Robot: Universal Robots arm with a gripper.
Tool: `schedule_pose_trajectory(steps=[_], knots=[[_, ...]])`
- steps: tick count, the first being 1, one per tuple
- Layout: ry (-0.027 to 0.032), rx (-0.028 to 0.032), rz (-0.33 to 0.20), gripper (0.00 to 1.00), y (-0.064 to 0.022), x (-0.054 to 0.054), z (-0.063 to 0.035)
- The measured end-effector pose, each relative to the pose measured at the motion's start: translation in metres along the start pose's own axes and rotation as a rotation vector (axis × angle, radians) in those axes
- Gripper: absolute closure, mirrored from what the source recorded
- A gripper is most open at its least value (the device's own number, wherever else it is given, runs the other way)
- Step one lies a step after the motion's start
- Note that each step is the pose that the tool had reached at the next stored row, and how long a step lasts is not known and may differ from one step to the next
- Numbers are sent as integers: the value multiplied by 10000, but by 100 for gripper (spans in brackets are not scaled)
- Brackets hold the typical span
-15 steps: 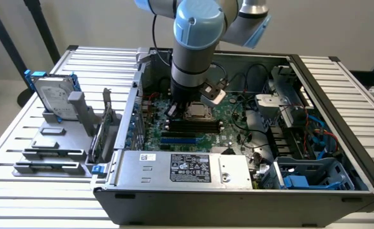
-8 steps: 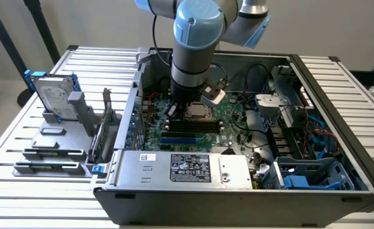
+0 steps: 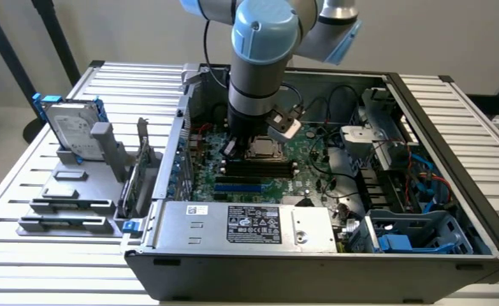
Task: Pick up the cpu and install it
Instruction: 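Install the first cpu locking lever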
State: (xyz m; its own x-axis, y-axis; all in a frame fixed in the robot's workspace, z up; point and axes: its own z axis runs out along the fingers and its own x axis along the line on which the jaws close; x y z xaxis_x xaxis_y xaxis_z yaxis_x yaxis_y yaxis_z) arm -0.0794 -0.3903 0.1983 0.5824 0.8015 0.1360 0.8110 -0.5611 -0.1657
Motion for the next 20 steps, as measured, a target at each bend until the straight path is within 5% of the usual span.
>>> schedule_pose_trajectory(steps=[8,20], knots=[[-33,12,-63,89,-69,81,-163],[-231,103,-824,89,-201,257,-233]])
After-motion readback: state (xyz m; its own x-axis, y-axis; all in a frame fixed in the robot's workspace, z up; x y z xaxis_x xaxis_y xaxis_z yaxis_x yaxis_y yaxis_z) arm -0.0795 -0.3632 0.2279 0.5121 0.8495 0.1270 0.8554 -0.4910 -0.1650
